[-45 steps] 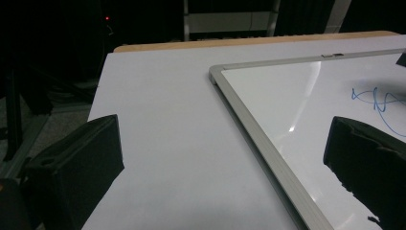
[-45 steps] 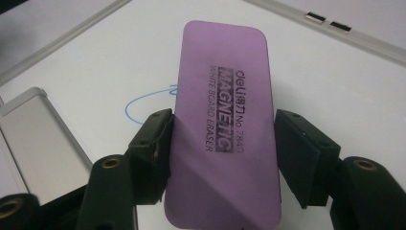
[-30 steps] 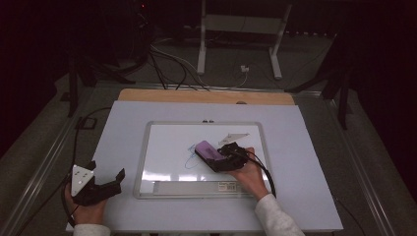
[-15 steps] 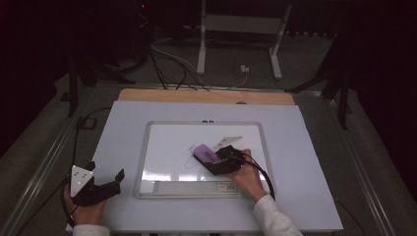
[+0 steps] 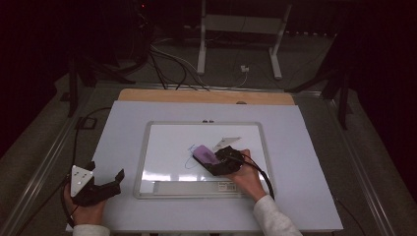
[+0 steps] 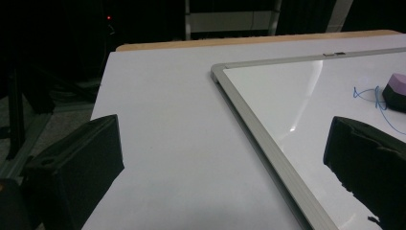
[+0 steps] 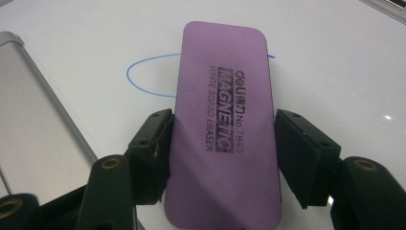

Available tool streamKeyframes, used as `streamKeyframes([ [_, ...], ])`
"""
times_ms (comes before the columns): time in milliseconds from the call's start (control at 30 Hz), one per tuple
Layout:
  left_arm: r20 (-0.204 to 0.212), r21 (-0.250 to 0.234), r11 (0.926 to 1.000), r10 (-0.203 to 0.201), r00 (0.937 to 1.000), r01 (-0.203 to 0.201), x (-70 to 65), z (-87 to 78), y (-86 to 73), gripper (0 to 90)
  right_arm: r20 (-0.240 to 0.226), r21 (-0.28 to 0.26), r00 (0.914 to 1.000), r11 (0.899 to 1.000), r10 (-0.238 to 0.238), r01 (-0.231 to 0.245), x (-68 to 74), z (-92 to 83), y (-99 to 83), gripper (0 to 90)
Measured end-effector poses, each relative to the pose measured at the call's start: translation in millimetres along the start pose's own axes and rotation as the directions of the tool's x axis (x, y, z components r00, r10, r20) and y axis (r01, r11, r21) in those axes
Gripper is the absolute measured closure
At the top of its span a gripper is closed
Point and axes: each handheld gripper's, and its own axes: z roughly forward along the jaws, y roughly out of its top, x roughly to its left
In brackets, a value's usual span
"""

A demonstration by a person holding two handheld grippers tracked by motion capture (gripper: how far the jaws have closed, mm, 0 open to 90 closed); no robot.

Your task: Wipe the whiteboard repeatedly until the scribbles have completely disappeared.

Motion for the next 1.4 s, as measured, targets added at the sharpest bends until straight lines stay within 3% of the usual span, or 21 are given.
streamKeyframes([
  [100, 0.001, 0.002, 1.0000, -0.001, 1.0000, 0.001, 0.4, 0.6, 0.0, 0.6, -0.012, -0.005, 0.9998, 1.000, 0.015, -0.015, -1.0, -0.1, -0.3, 39.1],
  [233, 0.001, -0.001, 1.0000, 0.000, 1.0000, 0.000, -0.1, 0.1, 0.3, 0.6, -0.033, -0.023, 0.9985, 0.999, 0.044, -0.044, -1.4, -0.5, 1.6, 26.7],
  [367, 0.001, 0.002, 1.0000, 0.002, 1.0000, -0.002, 0.0, 0.8, 0.1, 0.6, -0.049, -0.038, 0.9965, 0.997, 0.068, -0.070, -2.8, 0.7, 4.3, 24.1],
  [567, 0.002, 0.001, 1.0000, 0.000, 1.0000, 0.000, -0.2, 0.5, 0.3, 0.6, -0.075, -0.027, 0.9915, 0.994, 0.106, -0.109, -5.9, 8.6, 6.7, 25.1],
  [733, 0.004, 0.007, 1.0000, 0.005, 1.0000, -0.005, -0.2, 1.0, 0.1, 0.6, -0.075, -0.019, 0.9883, 0.991, 0.133, -0.134, -7.4, 16.0, 7.1, 31.8],
  [867, 0.004, 0.006, 1.0000, 0.004, 1.0000, -0.004, -0.2, 0.9, 0.1, 0.6, -0.067, -0.010, 0.9899, 0.992, 0.125, -0.126, -4.1, 20.1, 8.5, 39.9],
  [967, 0.004, 0.008, 1.0000, 0.006, 1.0000, -0.006, -0.3, 0.9, 0.2, 0.6, -0.039, -0.004, 0.9933, 0.994, 0.109, -0.109, -0.7, 20.0, 9.8, 40.8],
  [1133, 0.003, 0.006, 1.0000, 0.002, 1.0000, -0.002, -0.2, 0.8, 0.1, 0.6, 0.034, 0.005, 0.9886, 0.989, 0.147, -0.147, -7.7, 17.0, 9.9, 41.0],
  [1267, 0.002, 0.008, 1.0000, 0.003, 1.0000, -0.003, -0.1, 0.8, 0.0, 0.6, 0.099, 0.005, 0.9752, 0.980, 0.198, -0.200, -21.6, 12.7, 7.5, 41.1],
  [1400, 0.002, 0.009, 1.0000, 0.001, 1.0000, -0.001, -0.1, 0.9, 0.0, 0.6, 0.173, -0.003, 0.9542, 0.969, 0.244, -0.247, -35.9, 8.2, 4.6, 41.2],
])
